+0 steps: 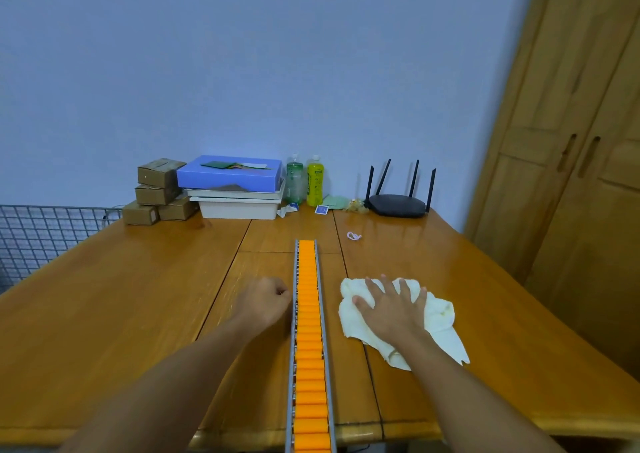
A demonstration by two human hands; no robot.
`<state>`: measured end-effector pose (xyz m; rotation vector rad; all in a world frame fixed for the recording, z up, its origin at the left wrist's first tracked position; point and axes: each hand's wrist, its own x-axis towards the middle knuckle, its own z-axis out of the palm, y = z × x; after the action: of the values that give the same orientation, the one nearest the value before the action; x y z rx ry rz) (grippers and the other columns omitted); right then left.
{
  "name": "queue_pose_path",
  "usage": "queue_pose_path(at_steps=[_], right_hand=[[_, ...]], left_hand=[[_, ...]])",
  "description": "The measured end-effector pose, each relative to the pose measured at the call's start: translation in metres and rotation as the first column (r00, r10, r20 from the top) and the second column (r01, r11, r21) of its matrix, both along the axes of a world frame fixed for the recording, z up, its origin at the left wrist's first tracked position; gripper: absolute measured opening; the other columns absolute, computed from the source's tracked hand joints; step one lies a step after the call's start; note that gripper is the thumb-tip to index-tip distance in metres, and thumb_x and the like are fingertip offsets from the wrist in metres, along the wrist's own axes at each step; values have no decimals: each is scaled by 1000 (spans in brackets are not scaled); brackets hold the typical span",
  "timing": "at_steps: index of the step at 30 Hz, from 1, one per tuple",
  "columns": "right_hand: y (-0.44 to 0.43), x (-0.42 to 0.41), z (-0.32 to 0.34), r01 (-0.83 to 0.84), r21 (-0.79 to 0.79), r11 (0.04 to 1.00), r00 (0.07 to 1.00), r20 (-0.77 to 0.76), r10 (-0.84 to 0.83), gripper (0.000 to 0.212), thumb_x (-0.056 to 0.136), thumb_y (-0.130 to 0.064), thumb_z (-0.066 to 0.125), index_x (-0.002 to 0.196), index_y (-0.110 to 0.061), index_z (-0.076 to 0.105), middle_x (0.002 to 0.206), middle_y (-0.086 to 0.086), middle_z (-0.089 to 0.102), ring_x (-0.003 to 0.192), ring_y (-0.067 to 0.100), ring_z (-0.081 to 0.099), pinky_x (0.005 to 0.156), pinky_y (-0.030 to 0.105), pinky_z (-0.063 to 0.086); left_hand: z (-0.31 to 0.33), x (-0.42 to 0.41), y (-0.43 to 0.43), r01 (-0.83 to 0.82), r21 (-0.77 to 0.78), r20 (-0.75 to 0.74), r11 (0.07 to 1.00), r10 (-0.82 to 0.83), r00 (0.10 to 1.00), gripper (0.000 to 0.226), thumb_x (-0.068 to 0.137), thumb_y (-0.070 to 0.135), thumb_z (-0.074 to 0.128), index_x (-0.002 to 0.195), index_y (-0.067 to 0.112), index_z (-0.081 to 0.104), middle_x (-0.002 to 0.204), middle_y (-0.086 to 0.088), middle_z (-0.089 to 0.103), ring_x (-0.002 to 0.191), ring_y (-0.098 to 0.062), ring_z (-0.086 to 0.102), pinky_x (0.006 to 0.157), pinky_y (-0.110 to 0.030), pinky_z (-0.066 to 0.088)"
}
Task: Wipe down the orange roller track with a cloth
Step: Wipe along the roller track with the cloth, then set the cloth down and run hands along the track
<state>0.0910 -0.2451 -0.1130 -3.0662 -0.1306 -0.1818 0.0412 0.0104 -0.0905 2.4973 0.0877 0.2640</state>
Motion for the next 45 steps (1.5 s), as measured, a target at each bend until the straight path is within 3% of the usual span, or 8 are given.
queue_pose_path(at_steps=[14, 17, 20, 24, 32, 37, 41, 45], right_hand=[[-1, 0, 3, -9, -5, 1000, 999, -31, 9, 75, 92, -77, 7, 158, -44, 10, 169, -5, 6, 154, 32, 3, 117, 65, -6], [0, -1, 8, -10, 16, 1000, 1000, 12, 10, 74, 93, -76, 9, 158, -42, 17, 168, -4, 13, 154, 31, 9, 118, 62, -3], [2, -3, 18, -50, 33, 998, 988, 151, 45, 67, 97, -70, 18, 152, -36, 37, 160, -2, 35, 148, 26, 28, 120, 53, 8], [9, -3, 33, -116, 47, 992, 946, 309, 96, 50, 102, -55, 30, 124, -22, 63, 125, -1, 63, 114, 20, 55, 97, 37, 39], [26, 2, 48, -191, 26, 981, 918, 358, 169, 36, 104, -39, 36, 111, -19, 65, 110, -1, 64, 96, 18, 55, 77, 34, 38], [50, 11, 46, -280, 79, 957, 915, 323, 242, 37, 105, -35, 38, 122, -17, 65, 119, 0, 62, 100, 20, 56, 77, 34, 41], [68, 22, 48, -332, 120, 936, 914, 286, 287, 37, 105, -32, 39, 131, -18, 61, 128, 0, 61, 108, 20, 57, 86, 36, 48], [79, 40, 51, -355, 129, 926, 910, 276, 311, 36, 104, -30, 40, 133, -20, 59, 127, -1, 63, 106, 21, 59, 84, 36, 49]], left_hand=[[2, -3, 0, -6, -20, -12, 1000, 6, 1000, 17, 103, 22, 56, 97, 19, 71, 85, -5, 72, 72, -16, 64, 61, -27, 47], [2, -2, 0, -7, -21, -1, 1000, 7, 1000, 15, 103, 22, 56, 101, 21, 71, 84, -1, 71, 76, -17, 67, 62, -27, 50], [3, -3, 1, -1, -15, -2, 1000, 1, 1000, 17, 102, 23, 56, 104, 19, 72, 85, -2, 72, 81, -20, 70, 69, -35, 58], [4, -2, 1, -1, -9, -3, 1000, 1, 1000, 18, 103, 22, 55, 102, 17, 72, 86, -5, 73, 79, -21, 69, 69, -37, 58], [3, 5, -3, 0, -32, -5, 999, 0, 1000, 15, 103, 20, 56, 103, 18, 70, 85, -1, 69, 75, -11, 65, 64, -23, 52], [-2, 14, -2, -3, -33, -15, 999, 2, 1000, 15, 104, 20, 55, 106, 18, 69, 88, 1, 68, 76, -9, 64, 62, -20, 48], [-7, 28, 3, 3, -46, -24, 999, -4, 1000, 16, 103, 19, 55, 111, 19, 69, 98, 1, 70, 89, -12, 68, 78, -26, 58], [-4, 53, 5, 6, -39, 13, 999, -5, 1000, 22, 102, 19, 57, 119, 17, 70, 109, 0, 72, 97, -12, 68, 85, -32, 59]])
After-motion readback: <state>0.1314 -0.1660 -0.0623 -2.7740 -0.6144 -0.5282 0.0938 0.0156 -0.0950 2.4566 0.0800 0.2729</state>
